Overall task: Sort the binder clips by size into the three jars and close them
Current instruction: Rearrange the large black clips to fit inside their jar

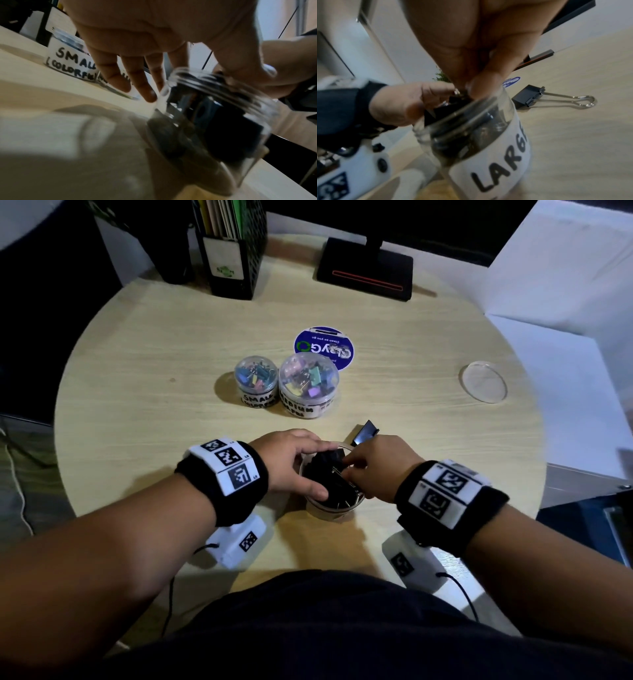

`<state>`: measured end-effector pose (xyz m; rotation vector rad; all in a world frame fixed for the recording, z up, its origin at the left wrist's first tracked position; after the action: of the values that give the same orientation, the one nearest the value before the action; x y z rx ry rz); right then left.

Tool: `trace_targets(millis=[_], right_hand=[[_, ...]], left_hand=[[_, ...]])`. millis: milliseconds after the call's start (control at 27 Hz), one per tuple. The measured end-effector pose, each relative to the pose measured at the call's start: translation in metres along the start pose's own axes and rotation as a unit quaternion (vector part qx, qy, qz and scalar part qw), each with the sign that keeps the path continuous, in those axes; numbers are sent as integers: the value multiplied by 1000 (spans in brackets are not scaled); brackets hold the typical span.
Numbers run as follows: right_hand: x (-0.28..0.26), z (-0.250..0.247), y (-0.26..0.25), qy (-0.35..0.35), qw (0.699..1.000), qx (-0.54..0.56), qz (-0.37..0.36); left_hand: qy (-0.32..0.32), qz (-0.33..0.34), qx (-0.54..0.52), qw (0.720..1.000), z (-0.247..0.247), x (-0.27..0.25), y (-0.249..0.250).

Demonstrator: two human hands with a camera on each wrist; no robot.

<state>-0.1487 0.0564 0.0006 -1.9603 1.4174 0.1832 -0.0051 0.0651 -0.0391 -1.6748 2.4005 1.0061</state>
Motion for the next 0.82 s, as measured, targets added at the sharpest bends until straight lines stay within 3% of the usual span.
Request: trace_targets(millis=[148,371,556,816], right_hand=[[-12,-5,2,-30,999,44,-5],[-6,4,5,-28,998,-16,-50],[0,6,20,36,996,-34,-71],[2,5,27,112,991,18,-74]], left_hand=[[-17,6,-11,1000,-4,-1,-4],[-5,-49,-1,999,-8,-1,-4],[18,-96,49,994,-13,-4,3],[44,-92,68,992,-9,-2,8]])
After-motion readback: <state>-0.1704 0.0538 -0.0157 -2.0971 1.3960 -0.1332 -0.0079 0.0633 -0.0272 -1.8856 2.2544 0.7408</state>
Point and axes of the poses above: each hand's wrist, its own x-axis towards the middle knuckle, its own z-axis out of the palm, y = z × x, the point moved 5 cm from there along x, towards the middle knuckle, and after that the axes turned 15 degrees about x, right-handed, at the moved point
